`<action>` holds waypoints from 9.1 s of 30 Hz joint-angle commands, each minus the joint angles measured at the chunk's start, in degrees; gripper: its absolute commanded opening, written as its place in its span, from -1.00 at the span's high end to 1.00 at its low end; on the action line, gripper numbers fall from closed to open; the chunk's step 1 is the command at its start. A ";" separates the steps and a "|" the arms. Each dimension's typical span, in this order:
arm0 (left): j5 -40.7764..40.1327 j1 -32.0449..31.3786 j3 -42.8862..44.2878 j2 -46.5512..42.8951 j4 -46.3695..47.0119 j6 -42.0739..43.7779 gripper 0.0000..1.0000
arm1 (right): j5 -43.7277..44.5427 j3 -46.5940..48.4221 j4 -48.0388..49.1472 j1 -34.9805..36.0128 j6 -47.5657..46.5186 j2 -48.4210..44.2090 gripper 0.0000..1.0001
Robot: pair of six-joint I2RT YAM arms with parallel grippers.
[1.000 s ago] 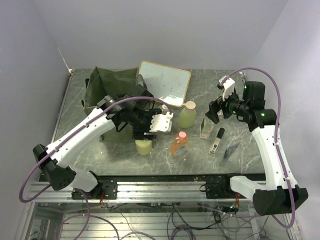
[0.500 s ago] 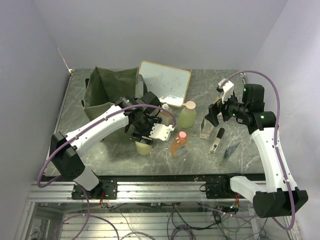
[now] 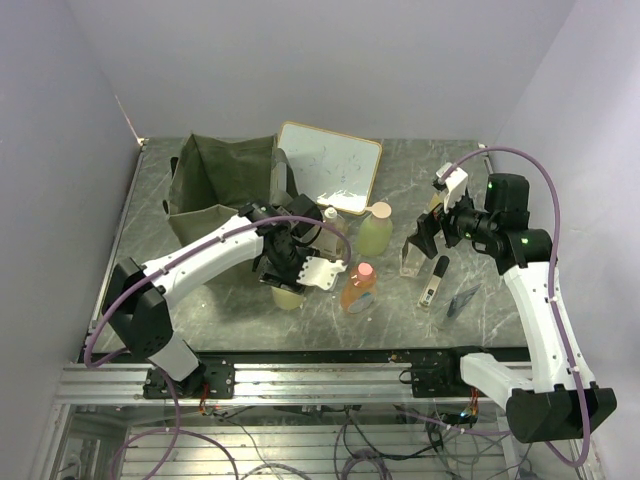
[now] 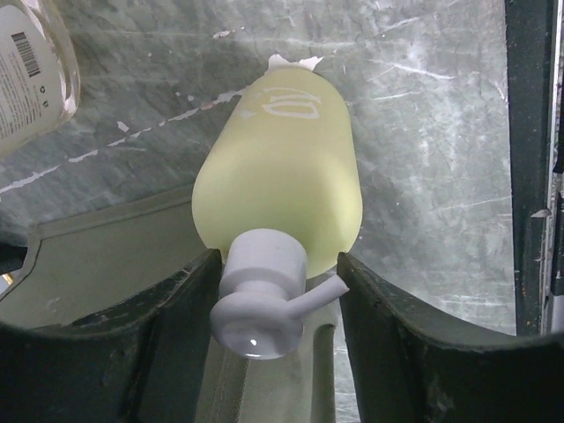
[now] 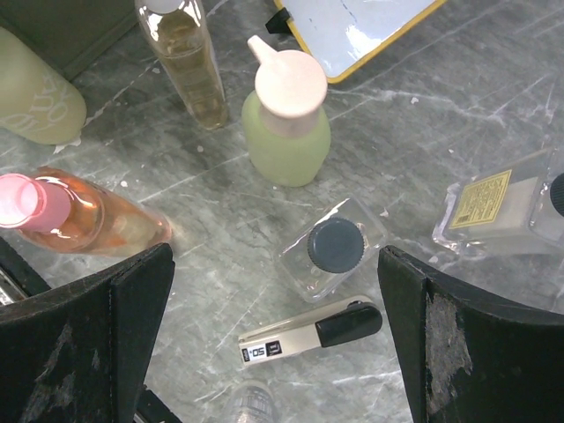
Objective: Place the personal care products into the canvas bag
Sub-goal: Pick up the care product from the center of the board, then place the care product in the canvas bag, then adjust the care product at the center of the board.
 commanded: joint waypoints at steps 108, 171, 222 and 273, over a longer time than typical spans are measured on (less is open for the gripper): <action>5.93 21.20 56.91 -10.12 3.02 -51.64 0.87 | -6.31 0.48 -0.54 -0.94 -2.78 0.06 -1.00; 7.60 31.97 3.33 2.18 52.70 -56.05 0.86 | -11.64 -7.83 17.62 -1.18 -1.48 -1.09 -1.00; 2.83 31.97 4.14 -1.78 45.18 -50.23 -0.57 | -13.35 -6.49 15.65 -1.15 -1.65 0.51 -1.00; 10.58 4.65 29.24 3.68 20.46 -29.71 -0.96 | -14.60 -7.06 19.34 -8.65 3.09 -0.19 -1.00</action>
